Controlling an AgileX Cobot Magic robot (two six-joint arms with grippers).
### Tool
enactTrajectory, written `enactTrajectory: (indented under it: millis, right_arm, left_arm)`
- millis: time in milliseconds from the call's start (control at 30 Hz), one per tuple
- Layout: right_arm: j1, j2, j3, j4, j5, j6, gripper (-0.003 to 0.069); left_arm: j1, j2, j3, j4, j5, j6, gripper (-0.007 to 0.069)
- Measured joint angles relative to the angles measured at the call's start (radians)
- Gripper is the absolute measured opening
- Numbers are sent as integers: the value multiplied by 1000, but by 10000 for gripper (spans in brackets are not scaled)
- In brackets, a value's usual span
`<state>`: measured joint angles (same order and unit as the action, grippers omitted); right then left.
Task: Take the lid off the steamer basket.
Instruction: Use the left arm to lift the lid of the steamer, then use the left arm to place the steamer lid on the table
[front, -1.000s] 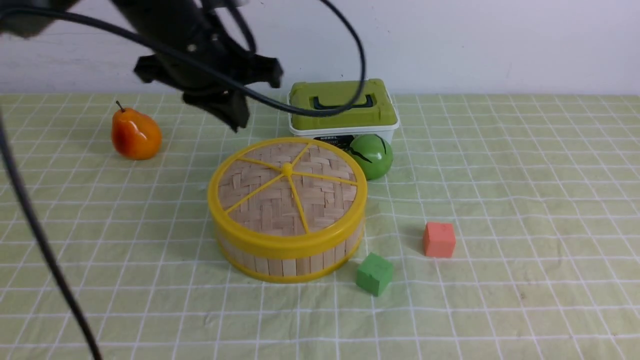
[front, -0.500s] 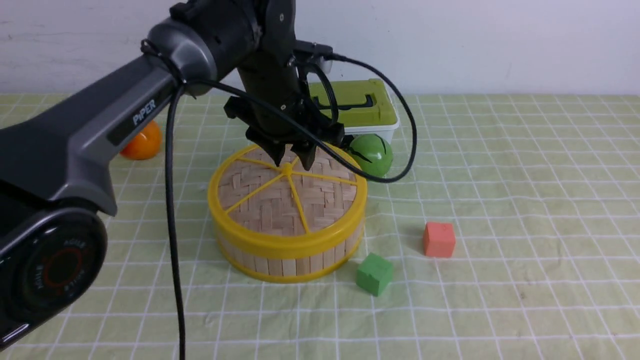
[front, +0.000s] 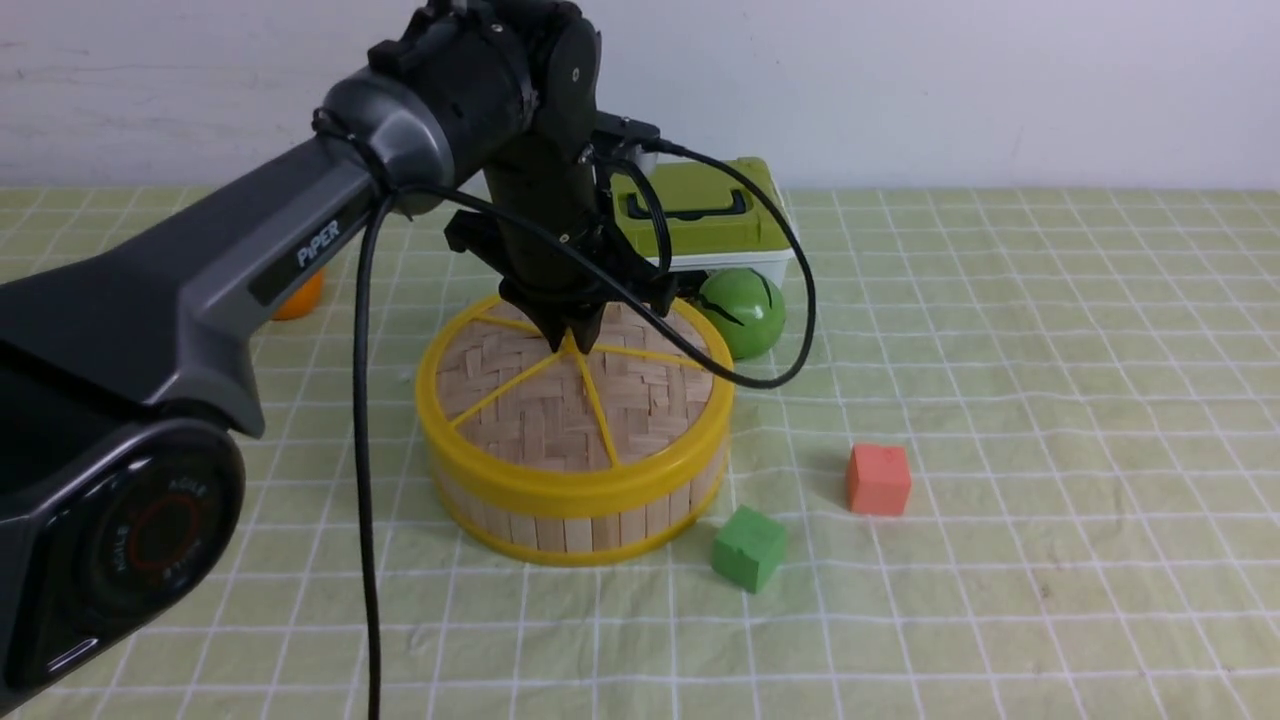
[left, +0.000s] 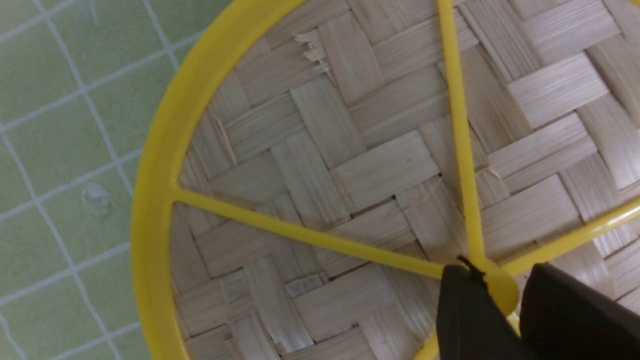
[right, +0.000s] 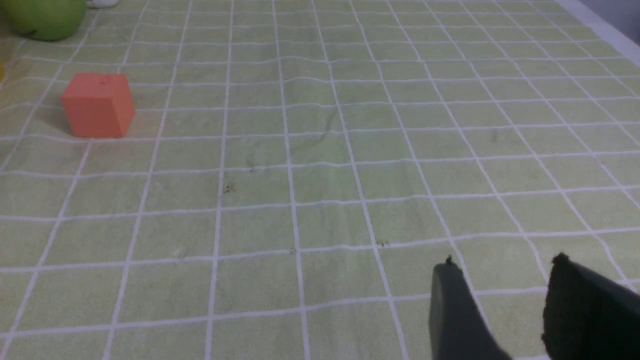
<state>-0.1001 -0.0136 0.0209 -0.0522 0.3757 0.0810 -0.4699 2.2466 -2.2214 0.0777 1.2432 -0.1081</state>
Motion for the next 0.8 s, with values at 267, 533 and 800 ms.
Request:
enactTrajectory:
  millis: [267,533,800]
  right_arm:
    - [0,0,0,0,0,0,241]
    - [0,0,0,0,0,0,241]
    - [0,0,0,0,0,0,241]
  left_arm:
    - [1,8,-3,4,0,-30,122]
    - [1,0,-3,15,0,-37,102]
    - [1,-160,4,64,0,-37,102]
